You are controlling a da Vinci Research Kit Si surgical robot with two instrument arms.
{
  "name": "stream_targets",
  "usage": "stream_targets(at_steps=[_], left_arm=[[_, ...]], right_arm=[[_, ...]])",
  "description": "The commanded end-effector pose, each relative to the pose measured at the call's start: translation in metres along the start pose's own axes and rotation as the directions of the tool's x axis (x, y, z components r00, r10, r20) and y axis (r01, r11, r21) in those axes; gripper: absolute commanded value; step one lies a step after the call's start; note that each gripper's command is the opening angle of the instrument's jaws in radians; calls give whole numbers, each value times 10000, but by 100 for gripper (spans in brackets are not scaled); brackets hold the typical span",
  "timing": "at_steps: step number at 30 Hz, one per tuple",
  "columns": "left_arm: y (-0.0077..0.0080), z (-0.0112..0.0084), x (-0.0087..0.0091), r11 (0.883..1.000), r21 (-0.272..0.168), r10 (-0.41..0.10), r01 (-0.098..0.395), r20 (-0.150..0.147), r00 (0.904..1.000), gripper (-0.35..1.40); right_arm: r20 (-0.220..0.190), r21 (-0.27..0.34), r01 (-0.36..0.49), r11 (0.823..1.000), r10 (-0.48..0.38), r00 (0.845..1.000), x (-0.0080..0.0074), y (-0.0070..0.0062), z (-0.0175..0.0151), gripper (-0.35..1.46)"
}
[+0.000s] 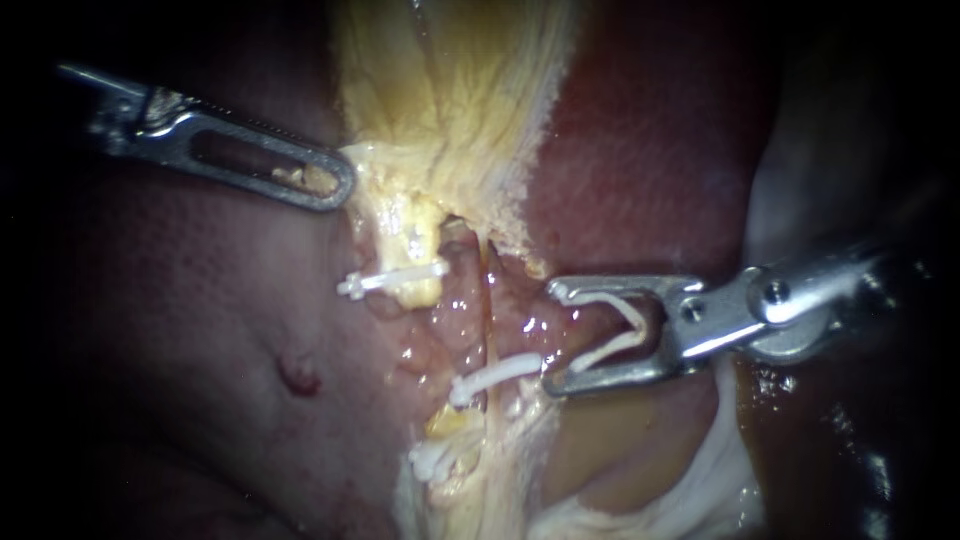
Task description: Clipping second clip right tube
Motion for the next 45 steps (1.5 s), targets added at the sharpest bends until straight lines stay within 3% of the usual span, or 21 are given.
stream_targets(at_steps=[1, 8, 18, 27, 35, 45], left_arm=[[0, 0, 0, 10000, -6, -2, 2, 4, 10000, -35], [0, 1, 1, 10000, -11, 1, -1, 8, 10000, -35], [1, 2, 1, 10000, -14, 6, -6, 10, 10000, -35], [1, 3, 2, 10000, -20, 7, -7, 14, 10000, -35], [1, 4, 1, 10000, -26, 3, -3, 18, 10000, -35], [1, 5, 1, 10000, -29, 2, -2, 21, 10000, -35]], right_arm=[[-30, 50, -103, 9999, 103, 9999, -3, 1, 4, 50], [0, 298, -912, 9954, 912, 9958, -29, 13, 30, 50], [23, 486, -1540, 9869, 1541, 9881, -50, 31, 47, 50], [-626, 1052, -2224, 9693, 2296, 9713, -46, 35, 60, 49], [-799, 1486, -2335, 9609, 2470, 9657, -41, 38, 83, 49], [-1206, 2025, -2686, 9417, 2961, 9475, -42, 37, 90, 49]])
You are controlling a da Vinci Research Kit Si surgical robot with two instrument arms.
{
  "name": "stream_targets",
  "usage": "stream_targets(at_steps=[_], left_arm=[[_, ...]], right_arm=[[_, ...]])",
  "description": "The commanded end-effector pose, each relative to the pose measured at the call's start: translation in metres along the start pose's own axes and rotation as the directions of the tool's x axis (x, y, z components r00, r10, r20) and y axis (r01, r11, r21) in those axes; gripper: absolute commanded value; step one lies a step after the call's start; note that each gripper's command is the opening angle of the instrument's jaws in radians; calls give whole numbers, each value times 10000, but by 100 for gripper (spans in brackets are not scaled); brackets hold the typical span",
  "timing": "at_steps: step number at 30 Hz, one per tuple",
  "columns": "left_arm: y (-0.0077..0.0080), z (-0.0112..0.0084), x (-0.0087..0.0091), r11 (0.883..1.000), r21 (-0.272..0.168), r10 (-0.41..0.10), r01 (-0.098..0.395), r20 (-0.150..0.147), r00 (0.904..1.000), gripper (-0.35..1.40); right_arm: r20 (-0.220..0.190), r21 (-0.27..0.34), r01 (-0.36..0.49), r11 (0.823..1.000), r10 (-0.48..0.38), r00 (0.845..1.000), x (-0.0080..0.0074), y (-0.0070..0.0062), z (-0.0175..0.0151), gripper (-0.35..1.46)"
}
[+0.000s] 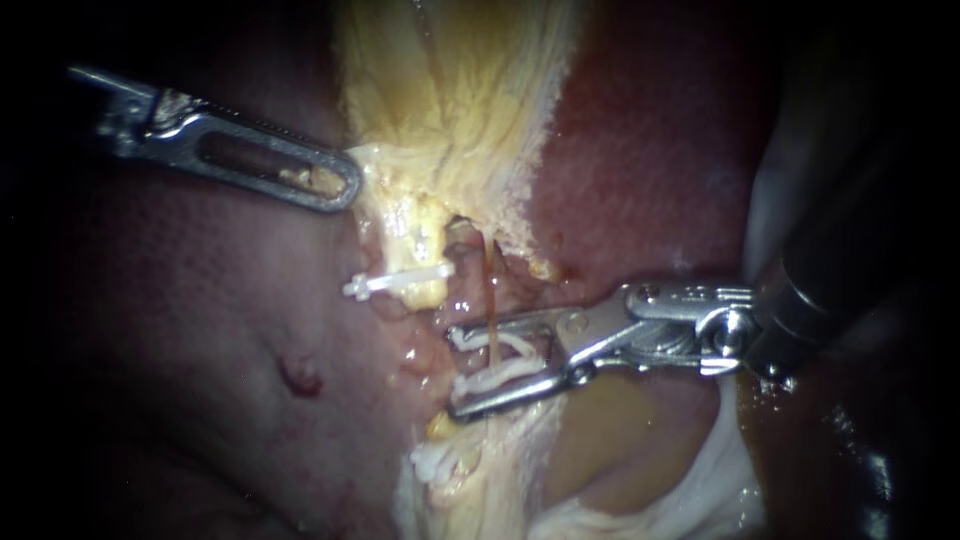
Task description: Clipping second clip right tube
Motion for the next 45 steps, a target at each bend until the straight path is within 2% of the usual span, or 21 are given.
stream_targets(at_steps=[1, 4, 11, 17, 23, 35, 45], left_arm=[[0, 0, 0, 10000, -3, -3, 3, -2, 10000, -35], [0, 0, 0, 10000, -3, -3, 3, -2, 10000, -35], [1, 0, 0, 10000, 3, 1, -1, -6, 10000, -35], [1, 0, 0, 10000, 3, 1, -1, -6, 10000, -35], [2, 0, 0, 10000, 4, 2, -2, -7, 10000, -35], [3, 0, 0, 10000, 4, 2, -2, -7, 10000, -35], [3, 1, 0, 10000, -4, 0, 0, -1, 10000, -35]], right_arm=[[-21, 24, -3, 10000, 3, 10000, 1, -1, 0, 49], [-114, 38, -61, 10000, 62, 9999, 2, -4, -1, 49], [-671, 720, -444, 9964, 492, 9965, 9, -18, 0, 49], [-768, 1392, -441, 9893, 552, 9955, 17, -39, 6, 49], [-812, 1671, -401, 9851, 542, 9952, 28, -54, 7, 48], [-789, 1730, -465, 9838, 609, 9950, 26, -47, 0, 44], [-823, 1677, -487, 9846, 632, 9946, 23, -41, -15, 24]])
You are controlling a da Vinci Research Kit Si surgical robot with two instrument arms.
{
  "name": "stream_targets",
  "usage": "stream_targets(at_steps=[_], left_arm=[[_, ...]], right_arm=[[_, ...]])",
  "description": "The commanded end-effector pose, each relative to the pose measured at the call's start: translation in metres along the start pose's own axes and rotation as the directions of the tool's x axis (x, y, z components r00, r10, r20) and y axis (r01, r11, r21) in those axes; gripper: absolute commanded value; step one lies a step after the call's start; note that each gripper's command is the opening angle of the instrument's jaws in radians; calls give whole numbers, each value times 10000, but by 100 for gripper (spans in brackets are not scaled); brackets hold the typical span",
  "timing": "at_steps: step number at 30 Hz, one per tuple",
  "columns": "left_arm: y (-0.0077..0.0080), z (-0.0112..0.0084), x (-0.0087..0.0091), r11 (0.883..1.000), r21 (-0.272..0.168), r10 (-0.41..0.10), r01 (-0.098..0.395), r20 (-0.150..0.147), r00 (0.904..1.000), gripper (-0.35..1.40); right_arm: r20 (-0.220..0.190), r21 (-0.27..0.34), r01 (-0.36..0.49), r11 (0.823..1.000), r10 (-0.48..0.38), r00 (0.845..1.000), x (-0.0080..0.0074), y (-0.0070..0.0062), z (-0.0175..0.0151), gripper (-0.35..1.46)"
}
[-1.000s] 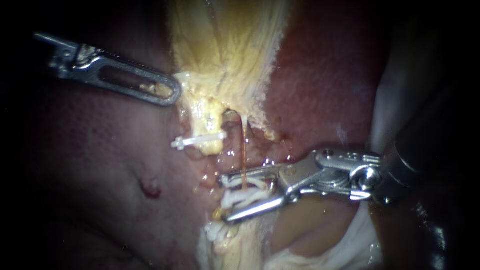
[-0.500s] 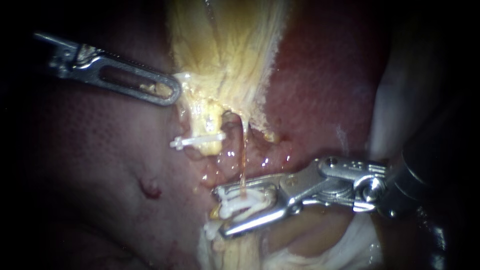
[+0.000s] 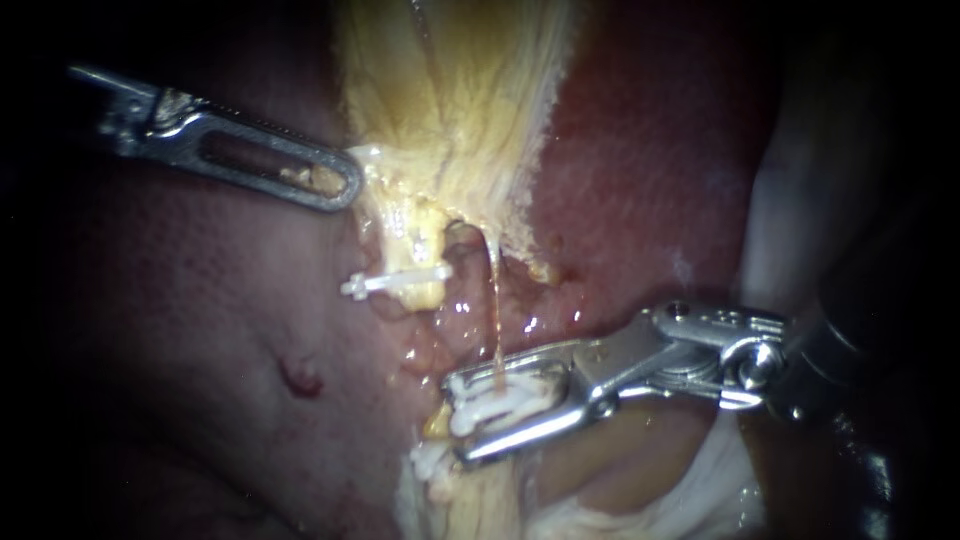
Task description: Clipping second clip right tube
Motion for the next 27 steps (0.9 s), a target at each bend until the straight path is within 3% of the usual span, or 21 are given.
stream_targets(at_steps=[1, 10, 18, 22, 27], left_arm=[[0, 0, 0, 10000, -9, -4, 4, 7, 10000, -35], [0, 1, 0, 10000, -10, -4, 4, 8, 10000, -35], [1, 1, 0, 10000, -8, 0, 0, 7, 10000, -35], [1, 1, 0, 10000, -9, -1, 1, 7, 10000, -35], [2, 0, 0, 10000, -6, 1, -1, 5, 10000, -35]], right_arm=[[-2, 5, 3, 10000, -3, 10000, 1, 0, -1, 21], [3, 37, -6, 10000, 6, 10000, 1, -2, -7, -15], [6, 46, -123, 9999, 123, 9999, 0, -1, -9, -35], [-5, 90, -1240, 9922, 1240, 9923, -1, -1, -13, -35], [70, 102, -1417, 9899, 1416, 9899, -1, -3, -14, -35]])
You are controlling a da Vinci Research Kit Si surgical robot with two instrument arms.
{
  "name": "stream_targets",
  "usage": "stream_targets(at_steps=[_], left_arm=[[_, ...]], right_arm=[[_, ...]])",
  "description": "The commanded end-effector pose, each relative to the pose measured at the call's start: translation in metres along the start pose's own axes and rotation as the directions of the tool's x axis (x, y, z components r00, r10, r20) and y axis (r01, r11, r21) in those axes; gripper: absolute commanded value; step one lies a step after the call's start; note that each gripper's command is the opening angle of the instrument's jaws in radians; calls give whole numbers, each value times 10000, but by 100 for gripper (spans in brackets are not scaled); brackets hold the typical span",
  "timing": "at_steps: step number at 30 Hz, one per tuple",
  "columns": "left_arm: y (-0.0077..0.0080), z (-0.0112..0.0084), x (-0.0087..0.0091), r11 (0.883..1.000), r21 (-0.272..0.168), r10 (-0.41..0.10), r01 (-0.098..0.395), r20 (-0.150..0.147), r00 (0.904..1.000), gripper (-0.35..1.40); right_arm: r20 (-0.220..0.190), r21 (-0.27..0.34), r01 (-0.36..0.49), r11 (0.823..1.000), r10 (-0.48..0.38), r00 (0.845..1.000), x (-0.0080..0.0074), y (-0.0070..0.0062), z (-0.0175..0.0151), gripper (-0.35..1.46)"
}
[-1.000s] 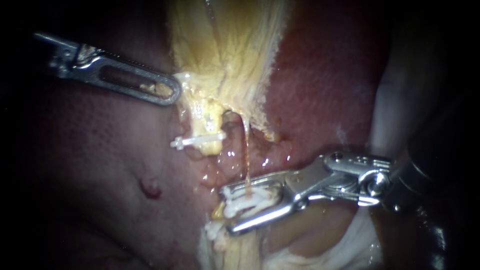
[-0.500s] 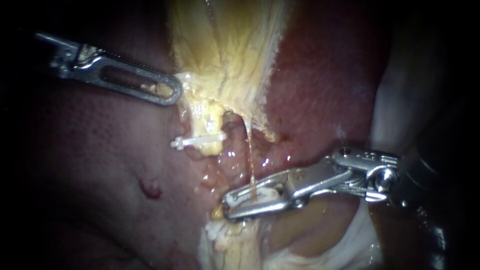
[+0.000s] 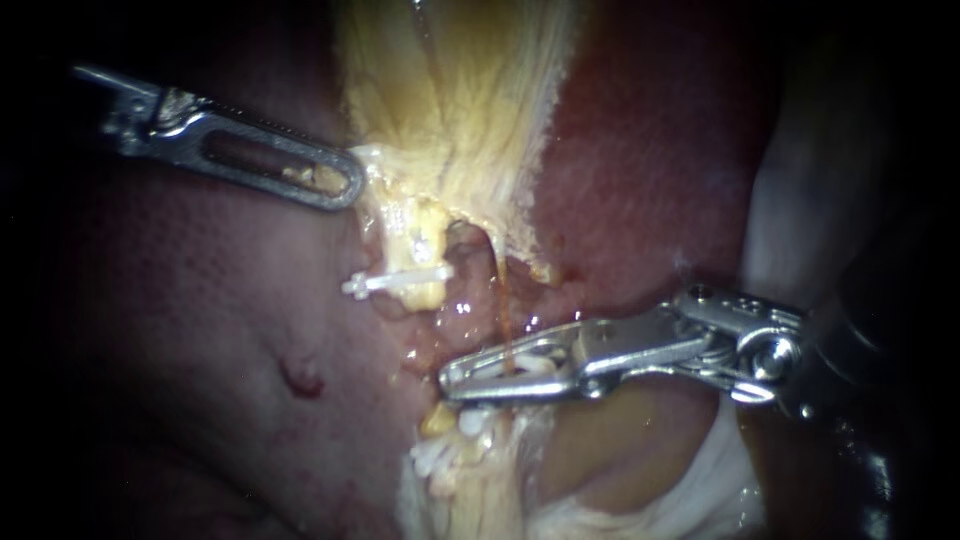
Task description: Clipping second clip right tube
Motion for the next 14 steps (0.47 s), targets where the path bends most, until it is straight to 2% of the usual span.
stream_targets(at_steps=[1, 14], left_arm=[[0, -1, 0, 10000, 9, 6, -6, -3, 10000, -35], [0, 0, 0, 10000, 10, 7, -7, -4, 10000, -35]], right_arm=[[29, 9, -7, 10000, 7, 10000, 0, 0, 0, -35], [61, -3, -2, 10000, 2, 10000, -2, 2, -1, -35]])
